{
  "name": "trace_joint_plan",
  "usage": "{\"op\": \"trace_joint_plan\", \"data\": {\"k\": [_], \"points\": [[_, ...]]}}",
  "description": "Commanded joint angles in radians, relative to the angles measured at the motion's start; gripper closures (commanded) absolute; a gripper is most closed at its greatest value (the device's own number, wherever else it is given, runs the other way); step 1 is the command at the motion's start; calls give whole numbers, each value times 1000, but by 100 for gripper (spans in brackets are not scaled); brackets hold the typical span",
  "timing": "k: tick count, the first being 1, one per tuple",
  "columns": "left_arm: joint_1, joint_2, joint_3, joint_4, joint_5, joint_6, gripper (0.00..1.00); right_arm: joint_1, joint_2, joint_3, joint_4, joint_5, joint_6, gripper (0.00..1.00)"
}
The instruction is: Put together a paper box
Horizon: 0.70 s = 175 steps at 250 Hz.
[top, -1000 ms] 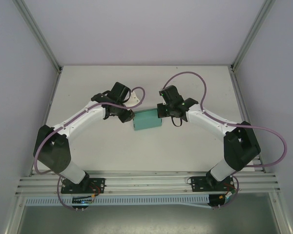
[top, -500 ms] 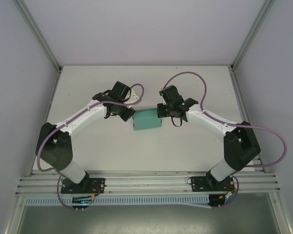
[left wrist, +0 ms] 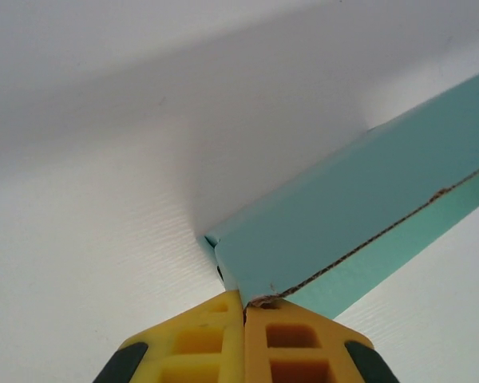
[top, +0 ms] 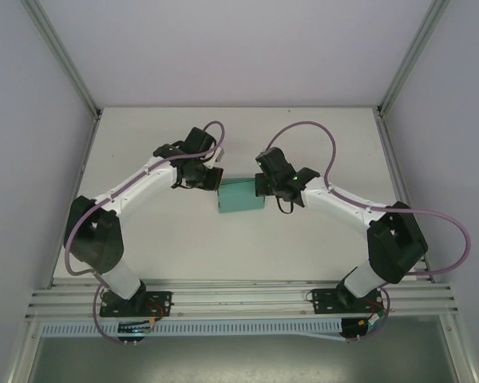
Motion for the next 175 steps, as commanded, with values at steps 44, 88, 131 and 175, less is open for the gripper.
{"op": "trace_joint_plan", "data": {"k": [44, 88, 131, 175], "points": [[-6, 60, 86, -91, 96, -186, 100, 50, -17, -64, 2, 11, 41, 100], [-8, 63, 57, -76, 63, -200, 100, 52, -36, -86, 13, 28, 47, 100], [-8, 47, -54, 28, 99, -226, 100, 51, -25, -109, 55, 4, 54, 100], [-14, -1, -141, 53, 85, -232, 100, 53, -22, -115, 54, 1, 52, 100]]}}
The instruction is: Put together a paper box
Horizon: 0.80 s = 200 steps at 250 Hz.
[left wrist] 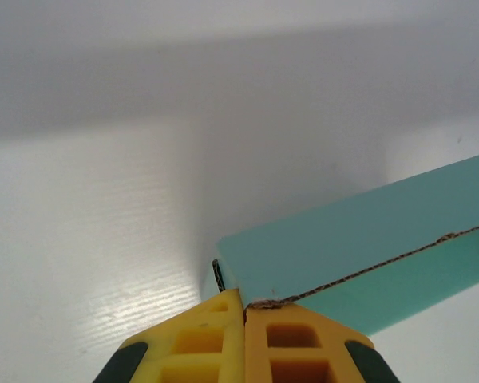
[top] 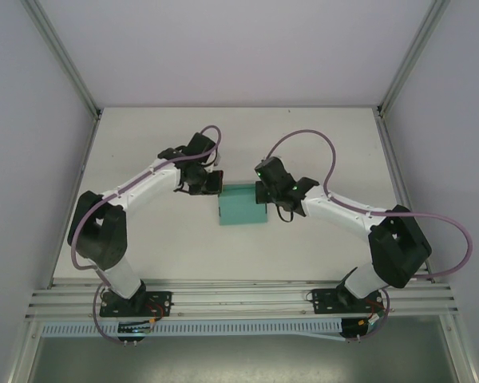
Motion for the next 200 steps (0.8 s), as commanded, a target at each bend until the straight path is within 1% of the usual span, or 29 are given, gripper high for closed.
{"op": "trace_joint_plan", "data": {"k": [1, 27, 37, 56, 68, 74, 94, 102, 113, 128, 142, 189, 200], "points": [[-16, -35, -65, 0, 24, -26, 100, 20, 9, -16, -8, -35, 18, 100], [-37, -78, -123, -6, -11, 2, 100, 25, -10, -41, 8, -31, 22, 100], [-43, -94, -142, 1, -3, 5, 100, 28, -20, -53, 17, -26, 30, 100], [-59, -117, -159, 32, 46, 20, 100, 34, -33, -74, 57, -39, 39, 100], [-69, -127, -163, 62, 85, 33, 90, 37, -36, -80, 74, -56, 44, 100], [-71, -131, -161, 74, 105, 36, 88, 39, -38, -81, 79, -62, 44, 100], [-74, -140, -161, 101, 159, 38, 90, 50, -42, -77, 77, -62, 36, 100], [-76, -148, -164, 111, 168, 38, 94, 56, -47, -76, 71, -52, 33, 100], [-76, -158, -170, 124, 175, 45, 94, 63, -60, -84, 79, -34, 28, 100], [-76, -164, -156, 126, 154, 52, 93, 64, -75, -99, 114, -25, 18, 100], [-77, -159, -134, 122, 132, 62, 99, 66, -81, -104, 153, -22, -1, 100], [-76, -129, -66, 149, 115, 114, 96, 65, -77, -67, 227, 40, -92, 100], [-76, -122, -53, 153, 111, 132, 94, 65, -78, -71, 262, 60, -108, 100]]}}
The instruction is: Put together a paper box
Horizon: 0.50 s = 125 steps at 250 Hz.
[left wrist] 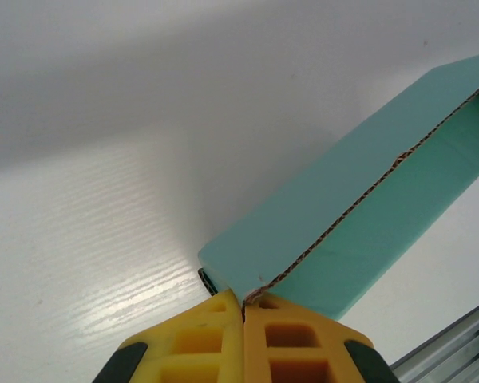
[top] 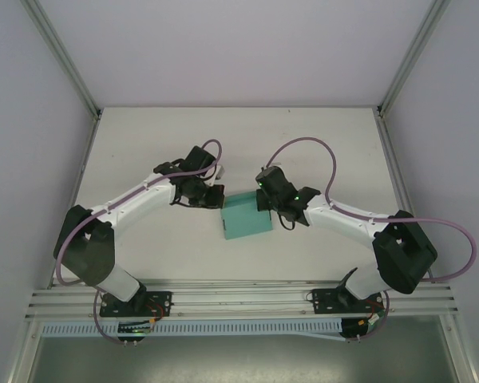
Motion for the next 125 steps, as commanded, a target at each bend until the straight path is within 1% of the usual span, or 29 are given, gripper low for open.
{"op": "trace_joint_plan", "data": {"k": [1, 42, 64, 99, 125], "points": [[-18, 14, 77, 110, 53, 74, 93, 28, -24, 23, 177, 9, -72, 100], [-25, 48, 135, 123, -7, 140, 93, 26, -18, -10, 321, 51, -138, 100], [-29, 56, 138, 166, -25, 171, 92, 22, -9, -19, 367, 69, -154, 100], [-41, 72, 91, 235, -5, 197, 91, 19, 3, -57, 402, 64, -142, 100], [-64, 91, 35, 284, -52, 194, 91, 21, 9, -122, 431, 61, -100, 100]]}}
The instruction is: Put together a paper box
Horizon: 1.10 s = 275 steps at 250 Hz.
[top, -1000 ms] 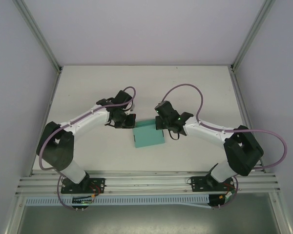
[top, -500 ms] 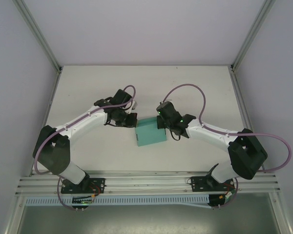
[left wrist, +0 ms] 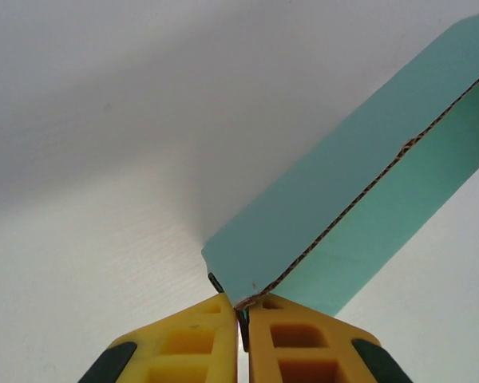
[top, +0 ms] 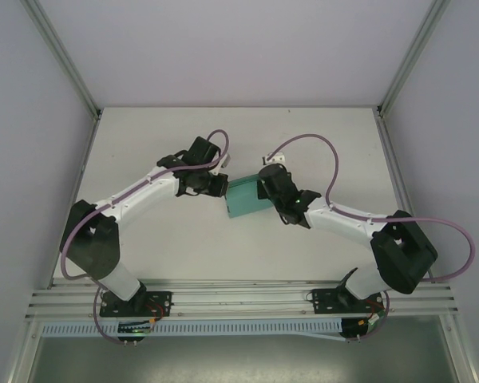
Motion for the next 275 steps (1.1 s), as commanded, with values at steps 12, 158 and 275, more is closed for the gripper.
{"op": "trace_joint_plan", "data": {"k": [12, 158, 275], "points": [[-76, 45, -47, 206, 28, 44, 92, 31, 4, -92, 163, -112, 45, 100], [-123, -29, -82, 253, 89, 40, 78, 40, -91, -205, 306, -105, 56, 100], [-123, -96, -104, 260, 164, 86, 54, 48, -161, -371, 564, -132, -90, 100]]}}
